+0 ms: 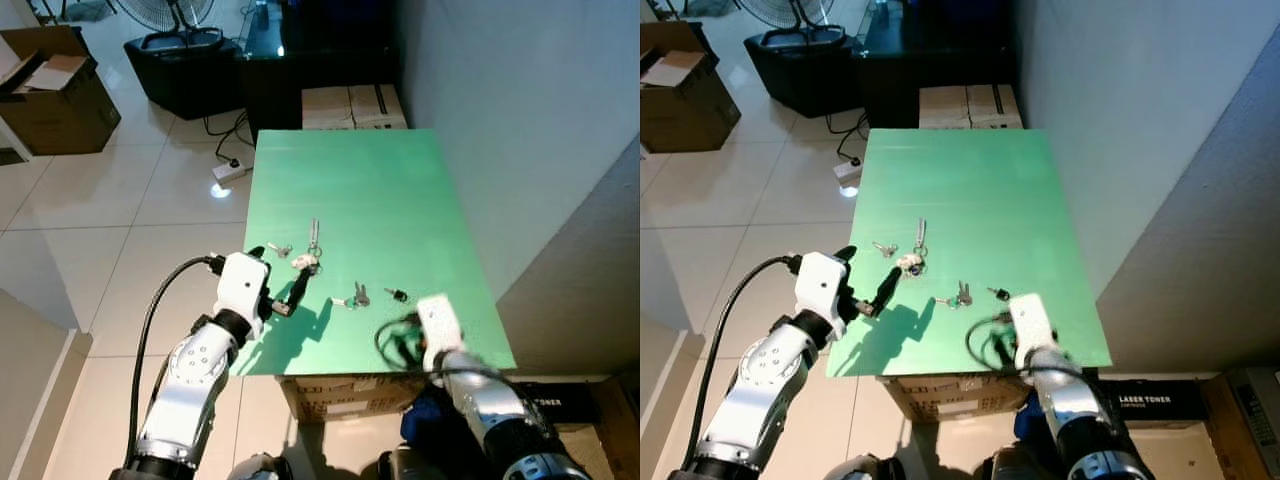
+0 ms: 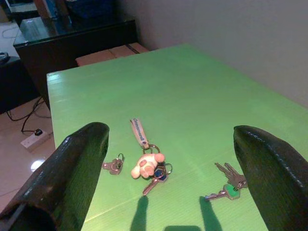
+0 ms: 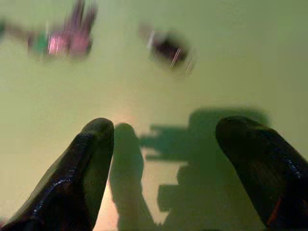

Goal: Hang keys on a hook

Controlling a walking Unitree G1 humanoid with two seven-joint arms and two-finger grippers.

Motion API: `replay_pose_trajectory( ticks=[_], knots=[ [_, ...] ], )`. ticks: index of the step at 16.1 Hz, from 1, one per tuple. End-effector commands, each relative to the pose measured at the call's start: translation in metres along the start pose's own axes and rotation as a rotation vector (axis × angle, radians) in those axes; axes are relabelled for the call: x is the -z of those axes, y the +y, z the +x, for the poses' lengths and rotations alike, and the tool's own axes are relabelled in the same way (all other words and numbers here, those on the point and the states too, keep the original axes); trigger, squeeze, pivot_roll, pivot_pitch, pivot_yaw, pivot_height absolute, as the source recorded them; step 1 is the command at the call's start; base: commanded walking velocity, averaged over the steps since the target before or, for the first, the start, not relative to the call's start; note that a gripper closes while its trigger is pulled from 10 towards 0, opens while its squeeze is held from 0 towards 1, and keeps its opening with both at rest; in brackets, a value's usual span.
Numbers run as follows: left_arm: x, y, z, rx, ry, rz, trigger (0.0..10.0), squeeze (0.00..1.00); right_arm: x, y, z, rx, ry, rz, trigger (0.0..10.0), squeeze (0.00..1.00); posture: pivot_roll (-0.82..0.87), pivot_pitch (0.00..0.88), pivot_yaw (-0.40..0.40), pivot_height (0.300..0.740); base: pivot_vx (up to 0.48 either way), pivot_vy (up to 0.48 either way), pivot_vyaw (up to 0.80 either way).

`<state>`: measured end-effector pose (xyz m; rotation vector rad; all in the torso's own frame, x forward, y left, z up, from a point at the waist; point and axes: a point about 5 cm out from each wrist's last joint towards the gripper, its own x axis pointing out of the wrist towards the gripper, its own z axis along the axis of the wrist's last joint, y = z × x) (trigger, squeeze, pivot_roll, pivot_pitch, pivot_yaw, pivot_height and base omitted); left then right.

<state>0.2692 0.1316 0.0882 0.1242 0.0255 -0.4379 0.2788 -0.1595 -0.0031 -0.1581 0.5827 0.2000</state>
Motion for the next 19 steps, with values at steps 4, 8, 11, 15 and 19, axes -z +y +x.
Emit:
replay_pose_trajectory(
  ticks=[4,8,11,15,19],
  knots=[
    [0.001,0.001,-0.001,0.0,0.007,0.012,10.0,0.0,-0.032,-0.012,-0.012,0.112,-0.303,0.006,10.0,0.0,-0.14,0.118,0.091,0.74,0.0,0.0,0.0],
    [0.0,0.002,0.001,0.002,0.005,0.015,10.0,0.0,-0.063,-0.023,-0.026,0.19,-0.54,-0.004,10.0,0.0,-0.15,0.115,0.096,0.74,0.0,0.0,0.0],
    [0.0,0.002,0.005,-0.009,0.0,0.009,10.0,0.0,-0.094,-0.026,-0.04,0.226,-0.698,0.012,10.0,0.0,-0.16,0.101,0.081,0.74,0.0,0.0,0.0],
    [-0.001,0.002,0.006,-0.018,-0.001,0.005,10.0,0.0,-0.098,-0.018,-0.03,0.161,-0.571,0.06,10.0,0.0,-0.16,0.097,0.074,0.74,0.0,0.0,0.0],
    [0.001,0.004,0.006,-0.025,0.012,0.011,10.0,0.0,-0.079,-0.016,-0.012,0.065,-0.326,0.186,10.0,0.0,-0.15,0.103,0.075,0.74,0.0,0.0,0.0]
  ],
)
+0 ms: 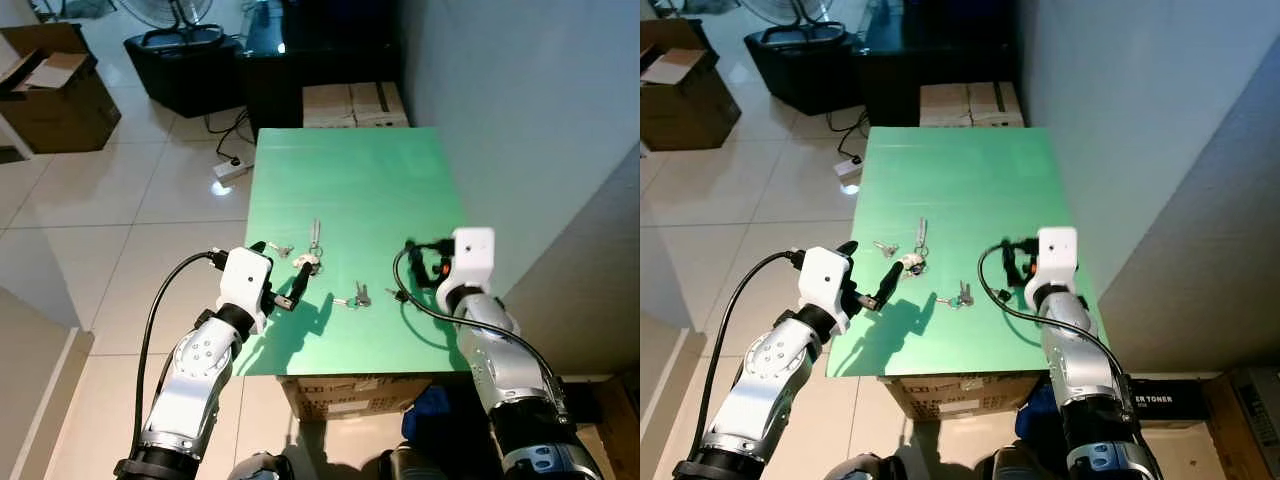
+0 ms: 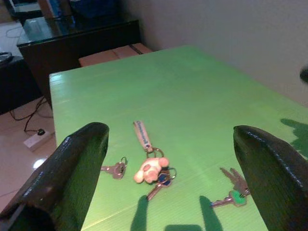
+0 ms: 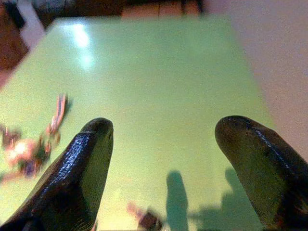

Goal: Hang keys on a hook

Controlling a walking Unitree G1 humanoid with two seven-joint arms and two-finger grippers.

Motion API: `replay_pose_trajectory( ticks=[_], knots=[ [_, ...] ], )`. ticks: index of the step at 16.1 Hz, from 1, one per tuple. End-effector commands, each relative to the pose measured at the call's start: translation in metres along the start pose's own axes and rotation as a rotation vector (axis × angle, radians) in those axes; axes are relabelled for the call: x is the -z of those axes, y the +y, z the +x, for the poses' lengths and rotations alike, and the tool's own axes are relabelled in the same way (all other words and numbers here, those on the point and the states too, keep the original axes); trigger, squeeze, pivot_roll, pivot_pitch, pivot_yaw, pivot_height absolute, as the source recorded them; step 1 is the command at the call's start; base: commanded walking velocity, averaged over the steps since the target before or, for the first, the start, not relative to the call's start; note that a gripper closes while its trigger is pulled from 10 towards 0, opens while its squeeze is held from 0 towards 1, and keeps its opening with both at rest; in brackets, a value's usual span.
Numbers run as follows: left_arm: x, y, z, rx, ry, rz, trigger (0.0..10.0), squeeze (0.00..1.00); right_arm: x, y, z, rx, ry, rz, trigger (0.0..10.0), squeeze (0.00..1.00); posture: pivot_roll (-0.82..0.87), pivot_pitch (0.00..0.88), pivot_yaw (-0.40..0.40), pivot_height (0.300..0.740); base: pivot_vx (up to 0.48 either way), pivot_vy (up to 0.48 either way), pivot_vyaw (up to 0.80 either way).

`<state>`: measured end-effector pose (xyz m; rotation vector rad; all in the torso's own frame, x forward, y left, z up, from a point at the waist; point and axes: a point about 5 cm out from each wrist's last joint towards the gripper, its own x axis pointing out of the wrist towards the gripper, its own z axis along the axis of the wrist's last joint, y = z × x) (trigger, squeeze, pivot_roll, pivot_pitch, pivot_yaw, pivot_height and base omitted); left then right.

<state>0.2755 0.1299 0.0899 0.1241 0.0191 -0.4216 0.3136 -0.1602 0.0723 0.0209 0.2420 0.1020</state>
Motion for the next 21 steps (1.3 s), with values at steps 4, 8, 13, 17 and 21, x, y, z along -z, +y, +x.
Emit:
replay_pose_trajectory(
  ticks=[4,8,13,17,21],
  knots=[
    [0.004,0.003,-0.001,-0.009,0.025,0.016,10.0,0.0,0.014,-0.001,0.004,-0.029,0.292,-0.016,10.0,0.0,-0.15,0.11,0.078,0.74,0.0,0.0,0.0],
    [0.004,0.002,-0.001,-0.01,0.029,0.016,10.0,0.0,0.022,-0.003,0.0,-0.046,0.482,-0.075,10.0,0.0,-0.15,0.114,0.075,0.74,0.0,0.0,0.0],
    [0.005,0.002,-0.003,-0.009,0.036,0.016,10.0,0.0,0.025,0.0,-0.003,-0.103,0.612,-0.095,10.0,0.0,-0.14,0.126,0.075,0.74,0.0,0.0,0.0],
    [0.005,0.004,-0.006,0.0,0.041,0.023,10.0,0.0,0.025,-0.002,0.0,-0.074,0.598,-0.08,10.0,0.0,-0.13,0.132,0.09,0.74,0.0,0.0,0.0],
    [0.005,-0.004,-0.013,0.174,0.058,-0.002,10.0,0.0,0.023,-0.006,0.007,-0.026,0.523,-0.1,10.0,0.0,-0.09,0.155,0.111,0.74,0.0,0.0,0.0]
  ],
)
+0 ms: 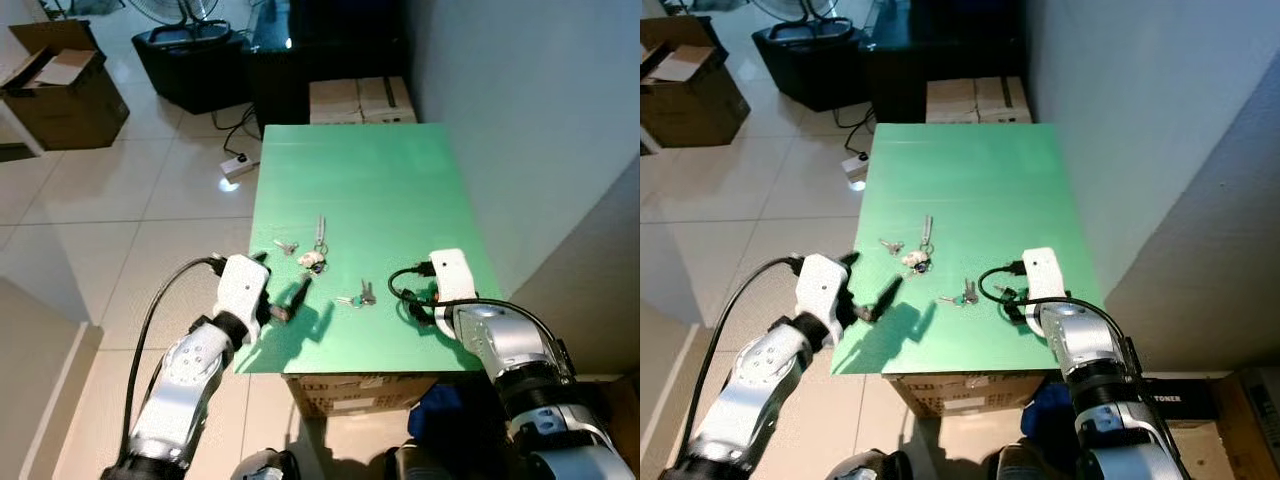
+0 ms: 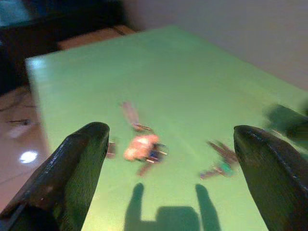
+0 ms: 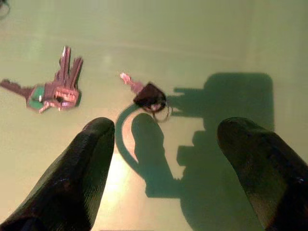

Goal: Hang keys on a hook

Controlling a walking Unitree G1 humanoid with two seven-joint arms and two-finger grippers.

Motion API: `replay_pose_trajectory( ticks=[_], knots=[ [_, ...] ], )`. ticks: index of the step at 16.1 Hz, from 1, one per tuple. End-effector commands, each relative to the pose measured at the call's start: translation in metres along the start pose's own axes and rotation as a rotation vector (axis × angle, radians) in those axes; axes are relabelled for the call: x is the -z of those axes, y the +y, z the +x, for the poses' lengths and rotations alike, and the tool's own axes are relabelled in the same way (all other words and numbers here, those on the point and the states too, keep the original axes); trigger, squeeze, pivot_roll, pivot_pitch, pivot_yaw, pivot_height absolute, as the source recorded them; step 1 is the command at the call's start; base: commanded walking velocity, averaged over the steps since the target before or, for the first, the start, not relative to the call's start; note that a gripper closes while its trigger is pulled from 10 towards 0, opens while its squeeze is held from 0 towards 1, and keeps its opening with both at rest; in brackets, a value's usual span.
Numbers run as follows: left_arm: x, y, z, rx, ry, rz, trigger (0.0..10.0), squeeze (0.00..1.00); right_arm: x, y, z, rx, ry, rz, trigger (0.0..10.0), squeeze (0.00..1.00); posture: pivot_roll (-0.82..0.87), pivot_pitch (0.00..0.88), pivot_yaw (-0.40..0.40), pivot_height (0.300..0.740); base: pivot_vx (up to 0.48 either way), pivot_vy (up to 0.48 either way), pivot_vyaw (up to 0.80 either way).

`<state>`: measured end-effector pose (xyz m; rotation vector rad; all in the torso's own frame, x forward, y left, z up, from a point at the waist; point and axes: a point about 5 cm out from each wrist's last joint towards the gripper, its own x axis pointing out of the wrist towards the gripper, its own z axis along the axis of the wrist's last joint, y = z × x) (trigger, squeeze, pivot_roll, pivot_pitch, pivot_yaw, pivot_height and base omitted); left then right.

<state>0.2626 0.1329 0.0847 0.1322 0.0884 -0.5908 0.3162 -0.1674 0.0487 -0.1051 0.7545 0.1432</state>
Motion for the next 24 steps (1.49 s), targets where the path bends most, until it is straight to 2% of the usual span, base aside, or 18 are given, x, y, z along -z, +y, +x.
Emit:
replay_pose_trajectory(
  ticks=[1,3,4,9,11,13,17,21,22,24],
  knots=[
    [-0.002,-0.005,-0.003,0.093,0.009,-0.006,10.0,0.0,0.0,0.002,0.003,0.002,-0.013,-0.018,10.0,0.0,-0.08,0.16,0.119,0.74,0.0,0.0,0.0],
    [-0.006,-0.007,-0.003,0.165,0.015,0.001,10.0,0.0,-0.004,0.0,0.007,0.01,-0.022,-0.043,10.0,0.0,-0.07,0.166,0.124,0.74,0.0,0.0,0.0],
    [-0.01,-0.009,-0.002,0.213,0.02,-0.003,10.0,0.0,-0.015,-0.002,0.008,0.002,-0.028,-0.056,10.0,0.0,-0.07,0.166,0.131,0.74,0.0,0.0,0.0],
    [-0.012,-0.013,-0.005,0.295,0.042,-0.01,10.0,0.0,-0.036,-0.001,0.009,-0.04,-0.005,-0.075,10.0,0.0,-0.06,0.167,0.125,0.74,0.0,0.0,0.0],
    [-0.013,-0.015,-0.006,0.349,0.062,-0.031,10.0,0.0,-0.038,0.001,0.011,-0.074,0.06,-0.088,10.0,0.0,-0.07,0.169,0.119,0.74,0.0,0.0,0.0],
    [-0.013,-0.014,-0.007,0.363,0.07,-0.035,10.0,0.0,-0.039,0.008,0.012,-0.119,0.088,-0.102,10.0,0.0,-0.07,0.176,0.12,0.74,0.0,0.0,0.0],
    [-0.014,-0.014,-0.008,0.355,0.069,-0.036,10.0,0.0,-0.032,0.016,0.017,-0.128,0.127,-0.137,10.0,0.0,-0.06,0.181,0.117,0.74,0.0,0.0,0.0],
    [-0.015,-0.013,-0.009,0.354,0.064,-0.041,10.0,0.0,-0.031,0.01,0.018,-0.075,0.128,-0.164,10.0,0.0,-0.06,0.177,0.116,0.74,0.0,0.0,0.0],
    [-0.016,-0.014,-0.009,0.358,0.062,-0.043,10.0,0.0,-0.031,0.008,0.018,-0.064,0.111,-0.153,10.0,0.0,-0.06,0.178,0.116,0.74,0.0,0.0,0.0],
    [-0.017,-0.017,-0.008,0.365,0.058,-0.05,10.0,0.0,-0.03,0.005,0.019,-0.07,0.084,-0.072,10.0,0.0,-0.06,0.179,0.118,0.74,0.0,0.0,0.0]
  ],
)
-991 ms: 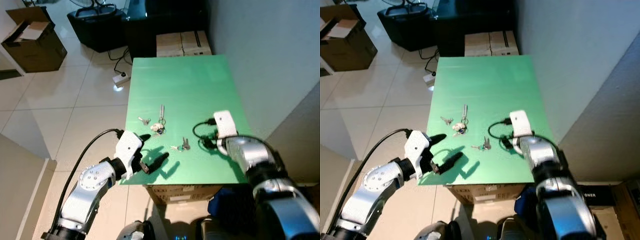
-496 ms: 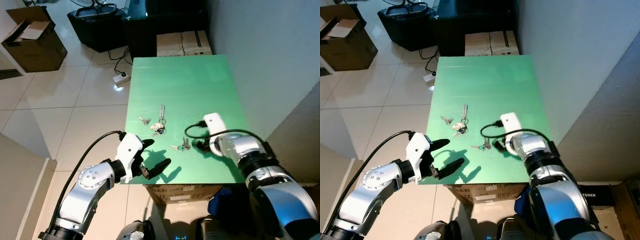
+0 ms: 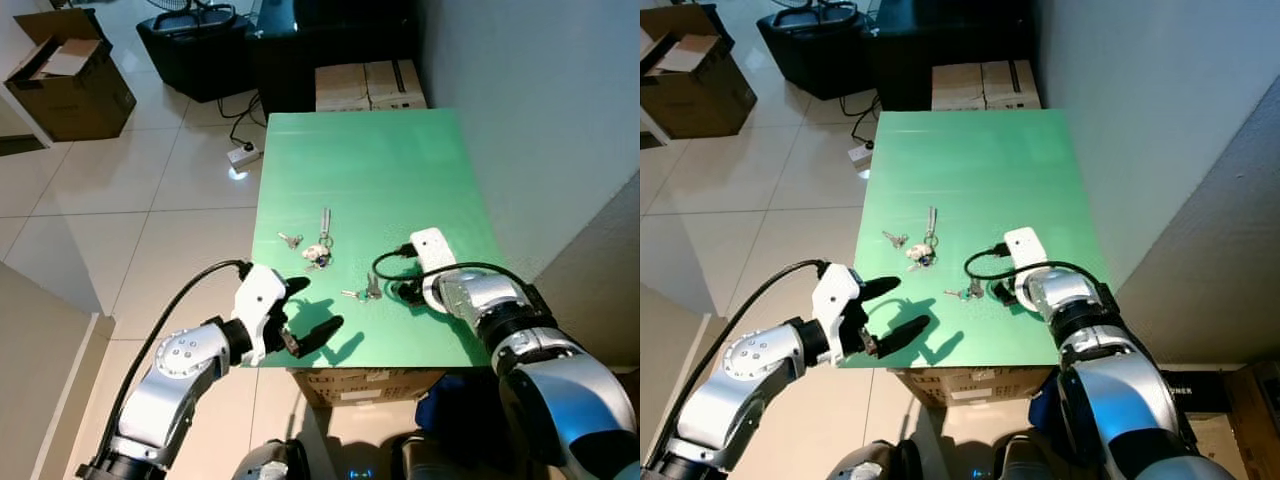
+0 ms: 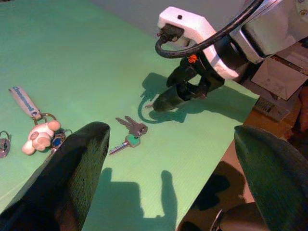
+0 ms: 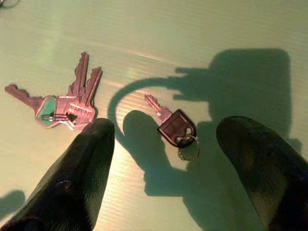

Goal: Hang keys on a hook

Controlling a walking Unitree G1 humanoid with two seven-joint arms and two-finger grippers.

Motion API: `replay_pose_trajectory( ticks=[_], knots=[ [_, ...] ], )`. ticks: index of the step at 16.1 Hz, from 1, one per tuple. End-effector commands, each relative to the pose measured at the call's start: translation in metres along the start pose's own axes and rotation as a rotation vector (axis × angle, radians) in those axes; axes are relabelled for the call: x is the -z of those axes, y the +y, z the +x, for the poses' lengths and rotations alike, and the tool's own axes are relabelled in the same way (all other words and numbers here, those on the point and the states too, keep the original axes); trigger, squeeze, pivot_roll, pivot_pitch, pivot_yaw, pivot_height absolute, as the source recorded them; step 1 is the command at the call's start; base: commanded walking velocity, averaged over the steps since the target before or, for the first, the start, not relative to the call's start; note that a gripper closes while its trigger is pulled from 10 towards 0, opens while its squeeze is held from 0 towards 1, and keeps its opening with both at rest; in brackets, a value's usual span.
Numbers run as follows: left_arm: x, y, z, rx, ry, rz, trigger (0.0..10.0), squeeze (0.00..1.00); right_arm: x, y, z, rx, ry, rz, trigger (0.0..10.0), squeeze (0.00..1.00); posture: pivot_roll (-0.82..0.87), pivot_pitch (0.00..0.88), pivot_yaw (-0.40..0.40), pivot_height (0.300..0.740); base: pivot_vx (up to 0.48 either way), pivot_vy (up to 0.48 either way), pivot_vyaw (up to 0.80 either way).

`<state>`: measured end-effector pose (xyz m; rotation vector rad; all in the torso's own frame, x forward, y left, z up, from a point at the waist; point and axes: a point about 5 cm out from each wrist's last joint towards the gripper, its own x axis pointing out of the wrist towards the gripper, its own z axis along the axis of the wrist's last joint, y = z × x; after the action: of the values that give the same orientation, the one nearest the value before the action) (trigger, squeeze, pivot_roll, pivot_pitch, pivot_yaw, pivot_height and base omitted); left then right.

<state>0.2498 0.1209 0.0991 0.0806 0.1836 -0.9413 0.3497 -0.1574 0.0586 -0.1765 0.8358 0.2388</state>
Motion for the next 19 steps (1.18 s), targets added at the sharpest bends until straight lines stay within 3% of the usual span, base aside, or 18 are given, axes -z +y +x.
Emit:
replay_pose_trajectory(
  ticks=[1,9,17,18,19],
  knots=[
    [-0.001,-0.002,-0.002,0.008,0.003,0.002,10.0,0.0,0.002,0.001,0.001,-0.005,-0.001,0.029,10.0,0.0,-0.06,0.178,0.118,0.74,0.0,0.0,0.0],
    [-0.005,-0.003,-0.008,0.018,0.009,0.004,10.0,0.0,0.004,0.007,0.004,-0.057,-0.052,0.176,10.0,0.0,-0.01,0.201,0.129,0.74,0.0,0.0,0.0],
    [-0.008,-0.002,-0.021,-0.018,0.016,0.013,10.0,0.0,0.006,0.005,0.005,-0.012,-0.081,0.194,10.0,0.0,0.02,0.2,0.131,0.74,0.0,0.0,0.0],
    [-0.008,-0.002,-0.021,-0.016,0.014,0.011,10.0,0.0,0.005,0.004,0.005,-0.011,-0.089,0.201,9.0,0.0,0.01,0.196,0.131,0.74,0.0,0.0,0.0],
    [-0.008,-0.002,-0.021,-0.014,0.014,0.009,10.0,0.0,0.004,0.003,0.004,-0.011,-0.095,0.202,5.0,0.0,0.01,0.192,0.132,0.74,0.0,0.0,0.0]
  ],
)
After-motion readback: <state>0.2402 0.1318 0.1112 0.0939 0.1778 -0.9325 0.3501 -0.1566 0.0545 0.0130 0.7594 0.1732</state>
